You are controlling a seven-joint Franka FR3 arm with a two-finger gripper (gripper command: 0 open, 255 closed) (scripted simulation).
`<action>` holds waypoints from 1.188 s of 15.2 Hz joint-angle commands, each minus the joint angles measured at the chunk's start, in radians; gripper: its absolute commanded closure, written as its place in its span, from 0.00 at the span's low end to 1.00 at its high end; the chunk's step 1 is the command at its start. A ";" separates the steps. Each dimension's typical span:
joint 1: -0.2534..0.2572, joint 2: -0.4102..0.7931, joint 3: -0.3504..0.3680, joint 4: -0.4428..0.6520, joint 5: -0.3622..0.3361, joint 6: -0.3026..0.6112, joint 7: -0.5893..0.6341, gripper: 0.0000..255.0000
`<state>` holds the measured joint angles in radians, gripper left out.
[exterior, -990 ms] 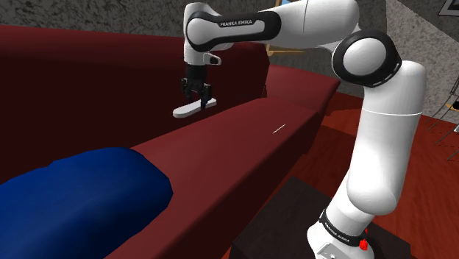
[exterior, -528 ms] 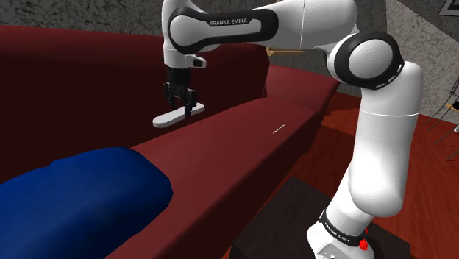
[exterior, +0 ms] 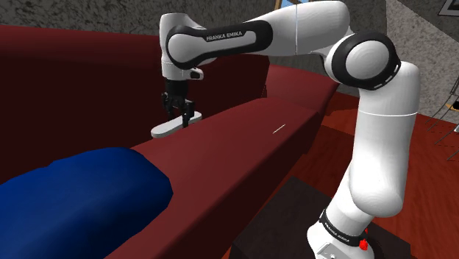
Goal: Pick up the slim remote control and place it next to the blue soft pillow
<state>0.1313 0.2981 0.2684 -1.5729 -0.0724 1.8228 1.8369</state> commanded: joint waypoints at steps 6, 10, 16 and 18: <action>-0.002 0.012 -0.003 -0.080 -0.005 0.093 0.002 1.00; -0.002 0.026 -0.005 -0.115 -0.010 0.141 0.005 1.00; 0.000 0.053 -0.008 -0.160 -0.019 0.212 0.011 1.00; 0.000 0.063 -0.009 -0.173 -0.022 0.235 0.013 1.00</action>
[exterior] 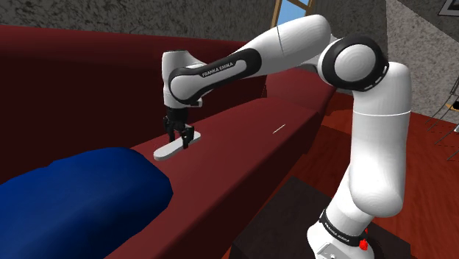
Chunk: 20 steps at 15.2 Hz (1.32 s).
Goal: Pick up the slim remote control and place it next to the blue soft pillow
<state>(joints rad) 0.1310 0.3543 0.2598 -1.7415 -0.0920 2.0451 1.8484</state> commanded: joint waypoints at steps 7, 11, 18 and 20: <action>0.003 0.029 -0.004 -0.027 -0.010 0.057 0.006 1.00; 0.003 0.029 -0.004 -0.027 -0.010 0.057 0.006 1.00; 0.003 0.029 -0.004 -0.027 -0.010 0.057 0.006 0.00; 0.001 0.004 0.000 0.007 -0.001 -0.001 0.000 0.00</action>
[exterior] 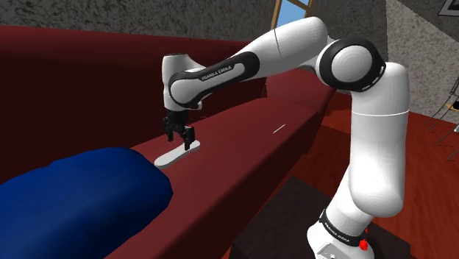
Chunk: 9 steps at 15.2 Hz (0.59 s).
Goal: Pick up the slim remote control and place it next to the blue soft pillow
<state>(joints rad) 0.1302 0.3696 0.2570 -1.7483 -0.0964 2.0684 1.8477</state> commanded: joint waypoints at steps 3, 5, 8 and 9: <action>0.000 -0.029 0.005 0.049 0.010 -0.078 -0.003 0.00; 0.000 -0.029 0.005 0.049 0.010 -0.078 -0.003 0.00; 0.000 -0.029 0.005 0.049 0.010 -0.078 -0.003 0.00; 0.000 -0.029 0.005 0.049 0.010 -0.078 -0.003 0.00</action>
<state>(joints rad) 0.1307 0.3404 0.2620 -1.6991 -0.0867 1.9906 1.8445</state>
